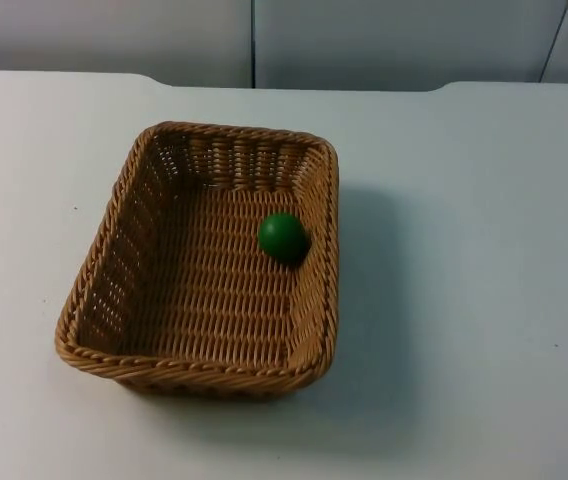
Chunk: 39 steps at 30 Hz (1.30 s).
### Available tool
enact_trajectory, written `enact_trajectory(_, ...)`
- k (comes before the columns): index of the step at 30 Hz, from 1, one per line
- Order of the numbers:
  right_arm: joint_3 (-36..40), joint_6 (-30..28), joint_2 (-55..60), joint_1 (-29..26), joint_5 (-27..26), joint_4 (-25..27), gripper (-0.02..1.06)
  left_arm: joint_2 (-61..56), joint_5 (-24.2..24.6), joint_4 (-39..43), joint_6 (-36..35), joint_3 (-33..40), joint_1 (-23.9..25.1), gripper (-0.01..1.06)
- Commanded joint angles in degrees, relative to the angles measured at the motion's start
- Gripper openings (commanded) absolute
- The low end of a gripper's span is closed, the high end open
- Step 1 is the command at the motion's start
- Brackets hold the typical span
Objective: Pick up the basket with the left hand and place the ball into the basket with the right hand.
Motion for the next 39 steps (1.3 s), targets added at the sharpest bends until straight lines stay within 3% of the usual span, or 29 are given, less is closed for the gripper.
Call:
enact_trajectory(1, -0.5, 1.5, -1.6, 0.0, -0.3, -1.7, 0.0, -8.7, -1.4, 0.7, -0.7, 5.7, -1.6, 0.0)
enact_trajectory(4, -0.5, 4.9, -4.4, 0.0, 0.1, -6.4, 0.0, -26.6, -2.9, 4.5, -5.8, 15.2, -2.2, 0.0)
enact_trajectory(8, -0.5, 8.8, -6.8, 0.0, 4.1, -12.2, 0.0, -39.6, -1.3, 11.3, -9.8, 21.4, -2.2, 0.0)
enact_trajectory(11, 0.1, 11.1, -8.6, 0.0, 4.1, -15.7, 0.0, -47.3, -0.5, 14.3, -11.1, 25.0, -2.2, 0.0)
enact_trajectory(16, 8.5, 16.3, -16.5, 0.0, 4.1, -22.1, 0.0, -59.8, 1.8, 15.3, -12.2, 31.5, -2.2, 0.0)
enact_trajectory(20, 22.8, 20.2, -26.9, 0.0, 4.1, -24.0, 0.0, -68.9, 3.6, 14.8, -12.4, 36.6, -2.2, 0.0)
enact_trajectory(21, 22.8, 20.2, -26.9, 0.0, 4.1, -24.0, 0.0, -68.9, 3.6, 14.8, -12.4, 36.6, -2.2, 0.0)
enact_trajectory(26, 41.8, 23.3, -43.2, 0.0, 4.1, -21.7, 0.0, -74.3, 6.1, 15.4, -12.1, 38.3, -2.2, 0.0)
enact_trajectory(32, 51.8, 20.2, -56.6, 0.0, 3.5, -16.0, 0.0, -74.3, 7.8, 15.5, -11.7, 39.4, -2.2, 0.0)
enact_trajectory(36, 58.3, 19.3, -67.1, 0.0, -0.9, -12.9, 0.0, -74.3, 7.5, 15.7, -11.7, 39.4, -2.2, 0.0)
enact_trajectory(39, 65.1, 15.3, -78.1, 0.0, -5.2, -6.5, 0.0, -74.3, 7.2, 15.4, -11.7, 39.4, -2.2, 0.0)
